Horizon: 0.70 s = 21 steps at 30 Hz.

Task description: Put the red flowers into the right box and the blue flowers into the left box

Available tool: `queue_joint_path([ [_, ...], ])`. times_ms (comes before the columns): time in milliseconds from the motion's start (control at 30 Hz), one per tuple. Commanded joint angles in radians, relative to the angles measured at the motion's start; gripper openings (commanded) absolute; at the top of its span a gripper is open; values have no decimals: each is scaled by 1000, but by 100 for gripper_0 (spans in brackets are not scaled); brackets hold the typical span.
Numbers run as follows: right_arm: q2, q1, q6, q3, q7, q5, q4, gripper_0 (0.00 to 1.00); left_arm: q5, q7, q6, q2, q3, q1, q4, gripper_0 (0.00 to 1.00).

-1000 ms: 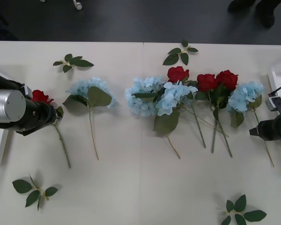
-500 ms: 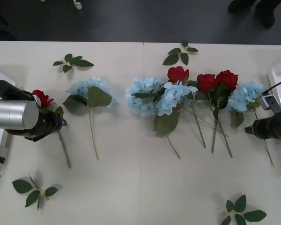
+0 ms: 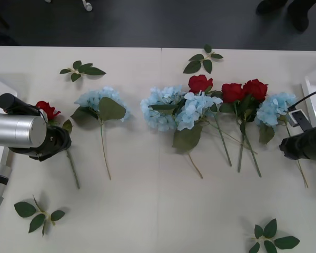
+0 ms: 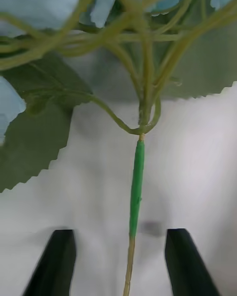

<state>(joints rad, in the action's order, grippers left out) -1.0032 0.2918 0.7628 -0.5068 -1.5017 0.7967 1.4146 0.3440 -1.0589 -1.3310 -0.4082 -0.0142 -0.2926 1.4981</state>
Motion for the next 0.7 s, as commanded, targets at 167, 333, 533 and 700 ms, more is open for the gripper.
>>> queue_joint_path([
  [167,6,7,1,-12,-63,4,-3,3,-13,7,7,6,-6,-30,7,0],
  [333,2,10,9,1,-60,16,12,1,-3,2,7,5,-7,-28,36,0],
  [533,-8,10,217,125,-63,55,127,0,38,-4,7,-15,-18,0,134,0],
  [700,-8,10,472,306,-68,134,262,0,164,-32,4,-30,-81,47,277,0],
])
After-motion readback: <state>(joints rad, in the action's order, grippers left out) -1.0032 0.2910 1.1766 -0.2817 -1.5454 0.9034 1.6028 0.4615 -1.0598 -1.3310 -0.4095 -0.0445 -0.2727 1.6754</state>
